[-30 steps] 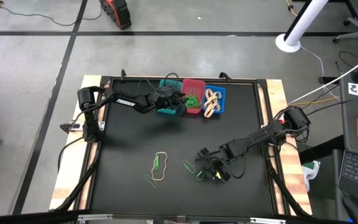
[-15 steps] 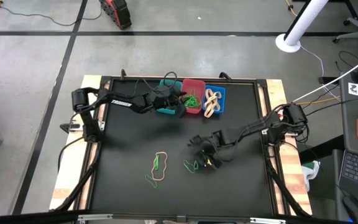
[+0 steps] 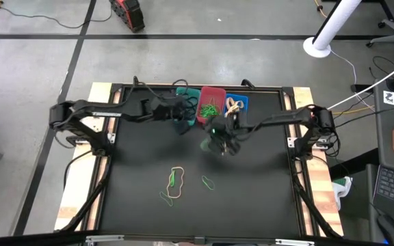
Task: Sort rubber bands into baskets
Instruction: Put the green rubber band into the pink bin
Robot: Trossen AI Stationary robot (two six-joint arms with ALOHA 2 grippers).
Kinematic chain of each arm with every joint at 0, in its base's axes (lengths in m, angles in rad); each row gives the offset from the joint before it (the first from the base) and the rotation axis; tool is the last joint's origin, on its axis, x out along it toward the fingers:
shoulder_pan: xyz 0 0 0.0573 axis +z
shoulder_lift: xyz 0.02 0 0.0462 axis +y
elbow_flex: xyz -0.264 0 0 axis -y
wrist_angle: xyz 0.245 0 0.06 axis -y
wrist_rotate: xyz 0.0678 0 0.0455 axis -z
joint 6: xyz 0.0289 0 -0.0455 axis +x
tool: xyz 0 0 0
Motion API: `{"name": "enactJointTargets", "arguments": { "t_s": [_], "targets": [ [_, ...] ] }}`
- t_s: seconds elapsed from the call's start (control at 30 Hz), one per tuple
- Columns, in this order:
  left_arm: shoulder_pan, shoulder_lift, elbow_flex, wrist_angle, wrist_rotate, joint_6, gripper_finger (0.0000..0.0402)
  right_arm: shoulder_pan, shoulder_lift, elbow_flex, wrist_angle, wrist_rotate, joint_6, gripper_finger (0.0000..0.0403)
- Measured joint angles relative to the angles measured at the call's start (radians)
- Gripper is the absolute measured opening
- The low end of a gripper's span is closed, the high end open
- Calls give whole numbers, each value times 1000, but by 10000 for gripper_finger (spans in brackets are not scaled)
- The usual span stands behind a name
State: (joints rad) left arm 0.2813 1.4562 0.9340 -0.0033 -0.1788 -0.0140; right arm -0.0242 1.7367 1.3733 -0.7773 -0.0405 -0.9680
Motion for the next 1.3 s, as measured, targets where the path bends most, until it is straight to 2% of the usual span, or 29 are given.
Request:
{"name": "enactJointTargets", "arguments": {
  "t_s": [0.23,0.33,0.63,0.83,1.03,1.3],
  "targets": [
    [-78,-144,0,-351,3,-96,149,-194,0,30,20,47,-141,0],
    [-137,-168,0,-443,8,-148,148,-286,0,25,42,22,-161,0],
    [-366,-139,0,-480,24,-359,148,-483,0,-23,172,-151,-163,2],
    [-532,-97,0,-479,24,-550,148,-516,0,-27,194,-233,-133,2],
    [-660,-46,0,-480,23,-794,149,-511,0,-27,234,-244,-106,3],
    [-802,39,0,-473,23,-983,149,-513,0,-27,259,-241,-61,4]
  ]
}}
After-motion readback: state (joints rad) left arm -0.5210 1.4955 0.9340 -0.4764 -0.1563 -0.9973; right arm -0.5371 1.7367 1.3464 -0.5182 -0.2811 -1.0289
